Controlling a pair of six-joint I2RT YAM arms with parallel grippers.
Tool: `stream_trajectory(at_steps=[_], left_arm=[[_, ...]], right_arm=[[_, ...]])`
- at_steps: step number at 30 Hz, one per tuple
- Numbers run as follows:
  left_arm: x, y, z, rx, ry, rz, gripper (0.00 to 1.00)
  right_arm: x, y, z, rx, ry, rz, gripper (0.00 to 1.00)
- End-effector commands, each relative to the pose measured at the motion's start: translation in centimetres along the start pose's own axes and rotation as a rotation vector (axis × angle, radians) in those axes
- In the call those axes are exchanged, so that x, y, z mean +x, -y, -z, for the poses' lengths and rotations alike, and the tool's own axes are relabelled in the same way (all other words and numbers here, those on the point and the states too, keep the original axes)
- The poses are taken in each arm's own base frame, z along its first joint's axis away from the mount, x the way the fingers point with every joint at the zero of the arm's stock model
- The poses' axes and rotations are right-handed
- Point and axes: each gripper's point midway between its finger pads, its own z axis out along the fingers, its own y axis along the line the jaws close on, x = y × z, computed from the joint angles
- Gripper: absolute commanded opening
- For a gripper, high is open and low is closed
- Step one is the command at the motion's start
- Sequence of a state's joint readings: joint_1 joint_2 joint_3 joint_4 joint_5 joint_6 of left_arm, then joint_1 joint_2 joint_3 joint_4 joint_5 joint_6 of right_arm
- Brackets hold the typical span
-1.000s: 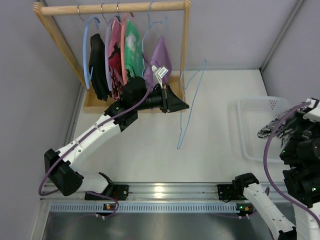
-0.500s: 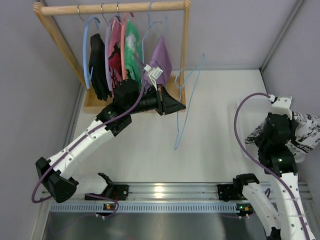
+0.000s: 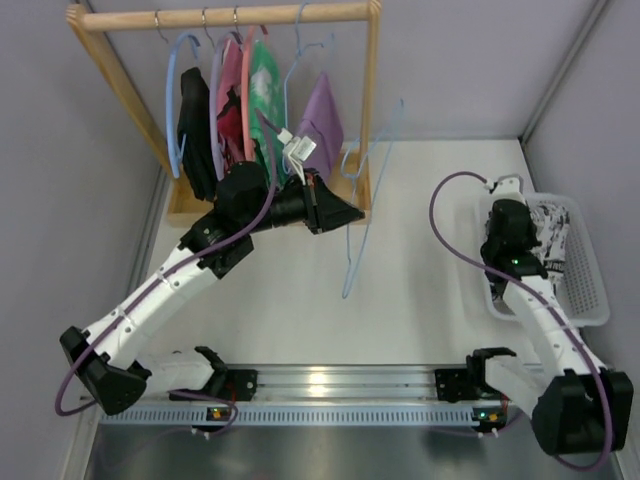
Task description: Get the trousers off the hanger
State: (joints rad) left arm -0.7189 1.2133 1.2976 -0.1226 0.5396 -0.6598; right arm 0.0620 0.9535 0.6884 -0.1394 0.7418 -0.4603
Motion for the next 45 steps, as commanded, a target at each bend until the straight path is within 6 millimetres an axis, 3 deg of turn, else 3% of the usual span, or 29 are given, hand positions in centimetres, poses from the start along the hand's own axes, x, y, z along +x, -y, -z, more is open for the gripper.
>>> stream_trajectory(at_steps=[1, 4, 6, 8, 10, 12, 14, 16, 17, 18, 22, 26, 28, 29, 34, 38, 40, 42, 43, 44, 45], left_arm=[[-2.2, 1.6, 1.5, 0.008, 0.078, -0.153, 0.00], [-2.5, 1.5, 1.8, -0.011, 0.083, -0.172, 0.00], [-2.4, 1.3, 1.8, -0.022, 0.084, -0.176, 0.00], [-2.5, 1.2, 1.9, -0.027, 0.086, -0.183, 0.00], [-2.5, 1.1, 1.9, -0.037, 0.087, -0.181, 0.00], [-2.7, 1.0, 1.8, -0.042, 0.088, -0.173, 0.00], [-3.3, 1.1, 1.7, -0.049, 0.103, -0.135, 0.00], [-3.9, 0.7, 1.5, -0.063, 0.115, -0.109, 0.00], [-4.2, 1.0, 1.5, -0.059, 0.121, -0.108, 0.00], [-4.2, 0.8, 1.3, -0.062, 0.119, -0.099, 0.00], [-4.4, 0.5, 0.8, -0.068, 0.118, -0.081, 0.00], [-4.9, -0.1, 0.4, -0.095, 0.134, -0.082, 0.00], [-5.4, -0.4, 0.2, -0.113, 0.150, -0.074, 0.00], [-5.6, -0.3, 0.2, -0.116, 0.156, -0.071, 0.00], [-7.0, -0.2, -0.5, -0.129, 0.192, -0.026, 0.00], [-7.9, -0.7, -1.0, -0.163, 0.228, 0.010, 0.00], [-7.9, -0.9, -1.3, -0.179, 0.235, 0.018, 0.00], [-8.2, -1.4, -1.2, -0.209, 0.262, 0.034, 0.00], [-8.2, -1.3, -1.3, -0.213, 0.266, 0.036, 0.00], [-8.3, -1.6, -1.3, -0.226, 0.275, 0.037, 0.00], [-8.1, -1.6, -1.3, -0.231, 0.275, 0.043, 0.00]], right_arm=[[-3.9, -1.1, -2.3, -0.037, 0.098, -0.115, 0.00], [-3.4, -2.6, -3.9, -0.078, 0.067, -0.087, 0.06], [-1.8, -2.8, -5.8, -0.078, -0.007, -0.074, 0.10], [-1.0, -3.8, -6.7, -0.136, -0.045, -0.073, 0.23], [-0.5, -2.8, -7.4, -0.138, -0.075, -0.099, 0.36], [-1.5, -2.0, -7.5, -0.174, -0.054, -0.126, 0.45], [-1.7, -2.1, -6.4, -0.252, -0.058, -0.121, 0.61], [-3.4, -1.3, -5.1, -0.304, -0.030, -0.126, 0.73], [-3.6, -1.7, -3.5, -0.384, -0.024, -0.116, 0.77], [-5.0, -1.1, -2.6, -0.411, 0.012, -0.122, 0.86], [-7.3, 0.2, 1.4, -0.509, 0.081, -0.132, 0.98], [-9.1, 1.6, 4.9, -0.579, 0.132, -0.150, 0.99], [-10.4, 2.7, 7.7, -0.621, 0.190, -0.172, 0.97], [-11.4, 2.2, 9.5, -0.700, 0.234, -0.207, 0.96], [-17.8, 3.4, 19.3, -0.991, 0.519, -0.424, 0.84], [-19.1, 1.4, 23.0, -1.214, 0.479, -0.711, 0.74], [-19.4, 0.6, 23.9, -1.255, 0.471, -0.744, 0.72], [-20.0, -1.5, 25.5, -1.321, 0.460, -0.742, 0.71], [-20.4, -2.2, 25.1, -1.304, 0.443, -0.762, 0.69], [-20.7, -3.6, 27.1, -1.380, 0.444, -0.730, 0.68], [-21.3, -4.2, 27.9, -1.405, 0.458, -0.717, 0.67]])
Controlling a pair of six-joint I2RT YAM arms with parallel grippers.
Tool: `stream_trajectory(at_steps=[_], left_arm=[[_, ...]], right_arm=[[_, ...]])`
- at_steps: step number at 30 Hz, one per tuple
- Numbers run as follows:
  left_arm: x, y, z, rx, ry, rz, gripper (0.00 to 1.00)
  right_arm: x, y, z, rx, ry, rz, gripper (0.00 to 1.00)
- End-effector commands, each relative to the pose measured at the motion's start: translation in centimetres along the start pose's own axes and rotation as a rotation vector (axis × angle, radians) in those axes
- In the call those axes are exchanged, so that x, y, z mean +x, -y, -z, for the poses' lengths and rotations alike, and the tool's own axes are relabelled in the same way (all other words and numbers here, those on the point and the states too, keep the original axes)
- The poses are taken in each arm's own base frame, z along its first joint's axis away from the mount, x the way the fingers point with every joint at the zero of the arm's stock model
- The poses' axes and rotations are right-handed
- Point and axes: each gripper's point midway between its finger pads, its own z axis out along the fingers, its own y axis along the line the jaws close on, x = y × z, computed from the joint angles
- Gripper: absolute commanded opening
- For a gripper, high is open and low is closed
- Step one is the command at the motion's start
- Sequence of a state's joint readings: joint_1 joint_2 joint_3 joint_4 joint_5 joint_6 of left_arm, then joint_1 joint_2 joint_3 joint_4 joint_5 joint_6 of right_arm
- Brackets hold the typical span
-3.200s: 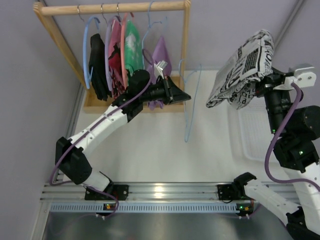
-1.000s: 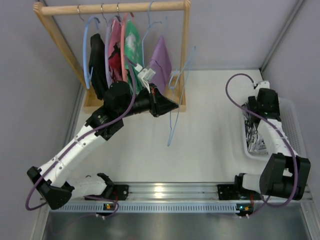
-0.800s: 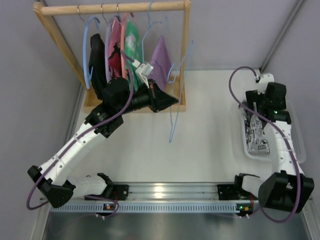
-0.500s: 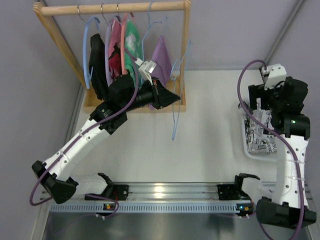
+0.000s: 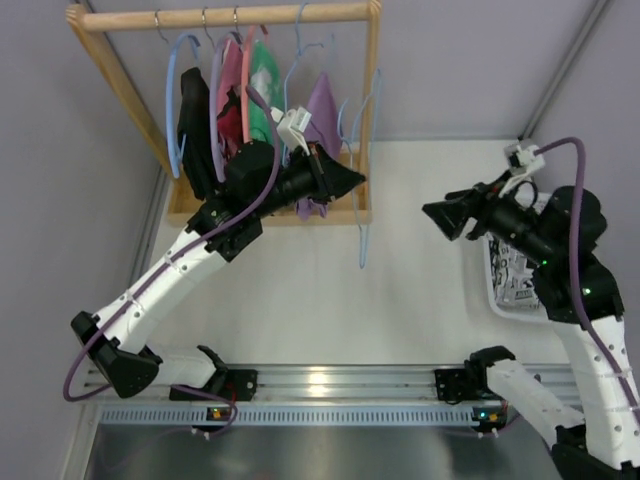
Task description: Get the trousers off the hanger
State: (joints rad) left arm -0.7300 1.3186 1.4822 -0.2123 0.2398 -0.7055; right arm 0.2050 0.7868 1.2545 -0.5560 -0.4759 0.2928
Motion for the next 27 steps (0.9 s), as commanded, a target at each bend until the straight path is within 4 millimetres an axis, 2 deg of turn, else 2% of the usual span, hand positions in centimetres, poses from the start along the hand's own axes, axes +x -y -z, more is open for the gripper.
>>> stream_trajectory(at_steps=[1, 2, 4, 8, 9, 10, 13, 14, 16, 19, 22, 24, 27], left_arm=[[-2.5, 1.4, 0.4, 0.002, 0.101, 0.006, 0.00], [-2.5, 1.3, 0.4, -0.002, 0.107, 0.004, 0.00], [-2.6, 1.7, 0.9, 0.002, 0.111, 0.002, 0.00], [-2.3, 3.2, 2.4, 0.068, 0.088, -0.035, 0.00], [-2.0, 3.7, 2.8, 0.092, 0.074, -0.040, 0.00], [-1.4, 3.5, 3.0, 0.094, 0.058, -0.045, 0.00], [-1.1, 4.0, 4.6, 0.116, 0.058, -0.075, 0.00], [-0.4, 3.5, 4.9, 0.101, 0.037, -0.072, 0.00], [0.0, 3.8, 5.8, 0.114, 0.025, -0.085, 0.00], [0.7, 2.9, 6.4, 0.082, 0.019, -0.070, 0.00], [0.1, 1.4, 6.0, 0.009, 0.058, -0.036, 0.00], [-1.2, 0.9, 5.7, -0.038, 0.107, -0.008, 0.00], [-2.4, -0.2, 4.6, -0.110, 0.152, 0.035, 0.00]], right_arm=[[-0.3, -2.6, -3.5, -0.074, 0.011, -0.082, 0.66], [-0.5, -3.7, -4.0, -0.104, 0.009, -0.084, 0.66], [-0.5, -4.0, -5.4, -0.109, -0.005, -0.064, 0.64], [0.3, -8.6, -6.3, -0.235, -0.016, 0.024, 0.63], [0.5, -9.0, -6.4, -0.250, -0.022, 0.027, 0.63], [0.7, -9.2, -6.4, -0.255, -0.029, 0.035, 0.63], [0.8, -9.6, -5.6, -0.269, -0.027, 0.053, 0.63], [0.9, -9.4, -5.4, -0.259, -0.034, 0.070, 0.64], [0.7, -9.1, -4.7, -0.250, -0.027, 0.089, 0.64], [0.5, -8.7, -4.0, -0.239, -0.025, 0.119, 0.64], [0.1, -8.8, -4.1, -0.246, -0.018, 0.139, 0.64], [-0.7, -9.3, -4.4, -0.263, 0.007, 0.141, 0.64], [-0.9, -9.8, -5.5, -0.275, 0.008, 0.124, 0.64]])
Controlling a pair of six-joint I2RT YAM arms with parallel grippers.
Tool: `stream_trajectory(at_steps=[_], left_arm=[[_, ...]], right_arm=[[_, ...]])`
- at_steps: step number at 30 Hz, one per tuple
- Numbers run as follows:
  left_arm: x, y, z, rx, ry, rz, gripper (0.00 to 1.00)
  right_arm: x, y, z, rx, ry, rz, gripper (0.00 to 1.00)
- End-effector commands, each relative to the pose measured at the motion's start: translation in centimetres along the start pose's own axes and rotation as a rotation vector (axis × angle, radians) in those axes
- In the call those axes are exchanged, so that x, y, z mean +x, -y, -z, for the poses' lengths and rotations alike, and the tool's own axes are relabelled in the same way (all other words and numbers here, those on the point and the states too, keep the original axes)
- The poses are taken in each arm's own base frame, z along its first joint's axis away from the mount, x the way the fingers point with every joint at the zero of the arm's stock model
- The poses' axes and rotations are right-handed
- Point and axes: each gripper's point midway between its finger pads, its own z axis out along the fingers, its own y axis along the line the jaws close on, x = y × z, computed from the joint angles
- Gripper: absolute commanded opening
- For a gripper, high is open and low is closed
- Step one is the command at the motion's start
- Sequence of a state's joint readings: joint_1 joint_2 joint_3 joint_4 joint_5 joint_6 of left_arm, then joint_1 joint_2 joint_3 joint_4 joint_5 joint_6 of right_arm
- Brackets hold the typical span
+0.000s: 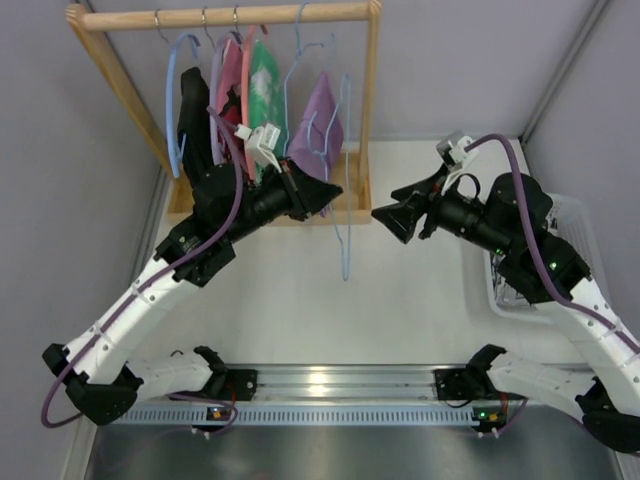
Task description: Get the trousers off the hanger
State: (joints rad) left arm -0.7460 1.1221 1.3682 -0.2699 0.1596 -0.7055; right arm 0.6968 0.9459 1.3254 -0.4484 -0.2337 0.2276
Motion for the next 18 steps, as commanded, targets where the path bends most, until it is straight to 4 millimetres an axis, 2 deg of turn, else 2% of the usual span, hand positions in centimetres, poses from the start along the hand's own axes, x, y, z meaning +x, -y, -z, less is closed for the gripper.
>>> stream_trajectory(at_steps=[1, 3, 4, 5, 8, 14, 18], left_arm=[[-2.9, -1.0, -1.3, -0.098, 0.099, 0.045, 0.00], [-3.9, -1.7, -1.7, -0.149, 0.137, 0.034, 0.00], [-4.7, -1.3, -1.6, -0.151, 0.155, 0.024, 0.00], [-4.7, -1.6, -2.2, -0.165, 0.152, 0.018, 0.00], [-5.6, -1.0, -2.4, -0.155, 0.167, 0.013, 0.00], [-5.5, -0.7, -3.1, -0.147, 0.159, 0.020, 0.00], [-5.3, -0.5, -3.5, -0.135, 0.147, 0.045, 0.00]], right_arm=[[-2.0, -0.6, -1.5, -0.029, 0.054, 0.018, 0.64], [-2.1, -1.2, -2.0, -0.046, 0.053, 0.024, 0.64], [-1.9, -1.2, -2.7, -0.042, 0.050, 0.029, 0.64], [-1.9, -1.7, -2.9, -0.054, 0.049, 0.036, 0.64], [-1.5, -1.9, -4.1, -0.050, 0.050, 0.067, 0.64], [-0.9, -3.4, -5.3, -0.100, 0.045, 0.094, 0.63], [-0.1, -3.4, -6.0, -0.080, 0.027, 0.115, 0.63]])
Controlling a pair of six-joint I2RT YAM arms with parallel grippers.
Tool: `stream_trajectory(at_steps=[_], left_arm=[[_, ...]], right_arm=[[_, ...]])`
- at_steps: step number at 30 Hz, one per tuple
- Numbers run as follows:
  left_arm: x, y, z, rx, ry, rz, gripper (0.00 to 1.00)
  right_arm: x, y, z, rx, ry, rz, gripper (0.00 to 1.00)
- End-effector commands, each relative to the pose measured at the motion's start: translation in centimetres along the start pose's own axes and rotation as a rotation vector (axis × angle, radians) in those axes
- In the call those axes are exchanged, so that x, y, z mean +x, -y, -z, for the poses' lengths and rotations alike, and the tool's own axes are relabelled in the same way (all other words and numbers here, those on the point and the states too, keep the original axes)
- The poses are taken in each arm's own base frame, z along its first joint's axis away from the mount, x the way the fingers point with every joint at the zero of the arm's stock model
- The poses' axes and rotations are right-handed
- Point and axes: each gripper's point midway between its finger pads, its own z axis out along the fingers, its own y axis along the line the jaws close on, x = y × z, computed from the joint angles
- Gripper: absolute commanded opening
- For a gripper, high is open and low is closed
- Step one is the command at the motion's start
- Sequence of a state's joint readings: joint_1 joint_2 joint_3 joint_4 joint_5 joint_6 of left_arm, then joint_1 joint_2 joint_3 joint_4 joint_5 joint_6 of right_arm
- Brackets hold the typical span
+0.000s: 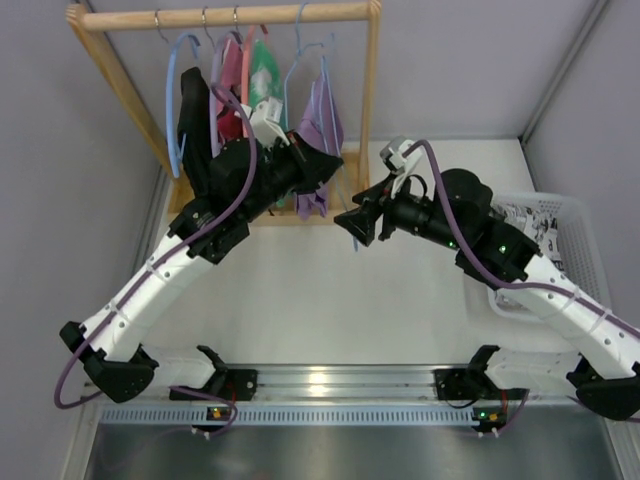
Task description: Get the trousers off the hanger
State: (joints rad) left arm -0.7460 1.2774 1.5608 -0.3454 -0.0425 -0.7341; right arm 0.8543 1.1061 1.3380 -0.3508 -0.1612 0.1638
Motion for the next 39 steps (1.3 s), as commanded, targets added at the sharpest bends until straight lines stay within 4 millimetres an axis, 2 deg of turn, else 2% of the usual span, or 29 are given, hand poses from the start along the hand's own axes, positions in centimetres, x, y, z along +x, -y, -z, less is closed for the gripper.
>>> stream_trajectory(at_steps=[1, 6, 11, 15, 16, 18, 20, 21, 24, 26, 28, 30, 32, 34, 36, 39], left_arm=[[-1.2, 1.6, -0.3, 0.040, 0.033, 0.022, 0.00], [-0.8, 1.7, -0.4, 0.042, 0.024, 0.031, 0.00], [-1.2, 1.9, -0.5, 0.044, 0.035, 0.024, 0.00], [-1.2, 1.4, -0.4, 0.028, 0.041, 0.009, 0.00], [-1.1, 1.4, -0.3, 0.028, 0.039, 0.006, 0.00], [-0.9, 1.1, -0.2, 0.024, 0.039, -0.005, 0.02], [-1.2, 0.9, 0.0, 0.016, 0.050, -0.031, 0.11], [-1.4, 0.8, -0.1, 0.012, 0.062, -0.044, 0.21], [-2.4, 0.5, 0.4, 0.006, 0.108, -0.097, 0.32], [-2.8, 0.6, 1.0, 0.012, 0.117, -0.111, 0.54], [-2.7, 0.2, 1.2, 0.007, 0.116, -0.124, 0.63], [-3.1, 0.5, 1.8, 0.019, 0.126, -0.143, 0.67], [-3.4, 0.4, 2.3, 0.018, 0.135, -0.164, 0.83], [-3.7, 0.2, 2.7, 0.016, 0.147, -0.189, 0.86], [-4.2, 0.2, 3.2, 0.017, 0.164, -0.205, 0.98], [-4.6, 0.2, 4.0, 0.021, 0.175, -0.249, 0.99]], right_arm=[[-2.7, -0.2, -0.7, 0.018, 0.091, 0.053, 0.62], [-3.2, 0.1, -1.5, 0.039, 0.107, 0.061, 0.53], [-2.7, 0.0, -2.5, 0.029, 0.094, 0.030, 0.46], [-3.4, 0.1, -2.3, 0.038, 0.121, 0.026, 0.18], [-3.6, -0.1, -2.3, 0.034, 0.125, 0.020, 0.01], [-4.3, -0.3, -2.0, 0.020, 0.140, 0.011, 0.00], [-5.1, -0.6, -1.7, -0.004, 0.154, -0.024, 0.00], [-5.5, -0.6, -1.7, -0.010, 0.163, -0.034, 0.00], [-6.1, -0.5, -1.4, -0.015, 0.182, -0.058, 0.00], [-6.4, -0.2, -1.2, -0.005, 0.188, -0.091, 0.00], [-6.6, 0.5, -1.1, 0.027, 0.194, -0.126, 0.00], [-6.8, 1.1, -0.9, 0.051, 0.196, -0.146, 0.00], [-6.5, 1.9, -0.8, 0.091, 0.189, -0.168, 0.00], [-6.3, 2.4, -0.5, 0.122, 0.183, -0.184, 0.00], [-6.3, 2.7, -0.3, 0.138, 0.184, -0.187, 0.00], [-6.4, 3.8, 0.1, 0.200, 0.189, -0.199, 0.00]])
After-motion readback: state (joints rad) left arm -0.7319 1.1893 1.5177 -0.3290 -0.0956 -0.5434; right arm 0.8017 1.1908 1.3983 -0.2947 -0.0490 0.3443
